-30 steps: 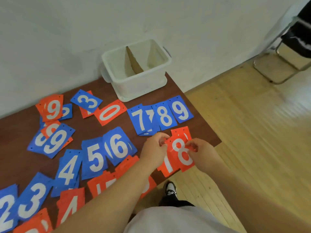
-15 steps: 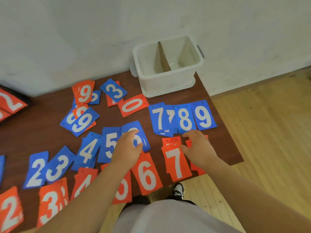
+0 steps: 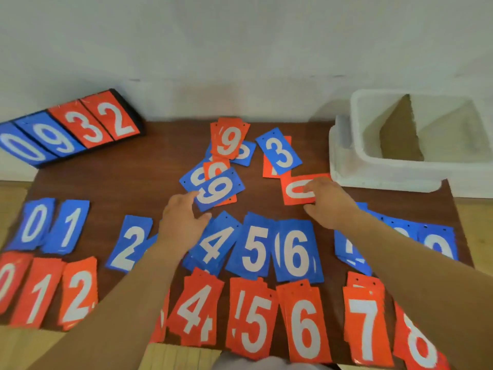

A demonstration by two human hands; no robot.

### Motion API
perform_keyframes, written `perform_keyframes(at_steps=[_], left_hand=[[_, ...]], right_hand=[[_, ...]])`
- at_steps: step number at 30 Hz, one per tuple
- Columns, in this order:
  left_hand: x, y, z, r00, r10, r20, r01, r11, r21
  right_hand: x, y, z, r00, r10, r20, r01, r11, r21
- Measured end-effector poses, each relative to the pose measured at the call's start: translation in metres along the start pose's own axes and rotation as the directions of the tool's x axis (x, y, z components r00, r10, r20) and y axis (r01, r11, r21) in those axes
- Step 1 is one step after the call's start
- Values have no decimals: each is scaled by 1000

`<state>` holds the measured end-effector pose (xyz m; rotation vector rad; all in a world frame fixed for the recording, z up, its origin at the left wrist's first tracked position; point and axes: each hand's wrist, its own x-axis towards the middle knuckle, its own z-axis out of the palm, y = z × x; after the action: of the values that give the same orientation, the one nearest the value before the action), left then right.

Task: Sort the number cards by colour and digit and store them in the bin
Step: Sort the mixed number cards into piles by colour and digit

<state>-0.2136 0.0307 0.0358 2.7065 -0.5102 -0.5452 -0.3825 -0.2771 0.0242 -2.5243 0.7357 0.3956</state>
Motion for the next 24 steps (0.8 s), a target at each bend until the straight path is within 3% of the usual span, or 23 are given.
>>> perform_keyframes(at_steps=[7, 11, 16, 21, 24], left_hand=[[95, 1, 3, 990, 99, 101, -116, 977, 179], [109, 4, 27, 970, 112, 214, -170, 946, 278], [117, -2, 31, 977, 129, 168, -163, 965, 207], [100, 6, 26, 978, 186, 91, -204, 944, 259], [89, 6, 24, 976, 189, 109, -194, 980, 37]], right_hand=[[73, -7, -8, 986, 52, 157, 4, 942, -335], [83, -5, -11, 984, 55, 170, 16, 920, -393], [83, -6, -13, 986, 72, 151, 3, 893, -449], [76, -12, -15, 993, 42, 108, 14, 883, -469], [67, -15, -15, 995, 18, 96, 26, 901, -433]])
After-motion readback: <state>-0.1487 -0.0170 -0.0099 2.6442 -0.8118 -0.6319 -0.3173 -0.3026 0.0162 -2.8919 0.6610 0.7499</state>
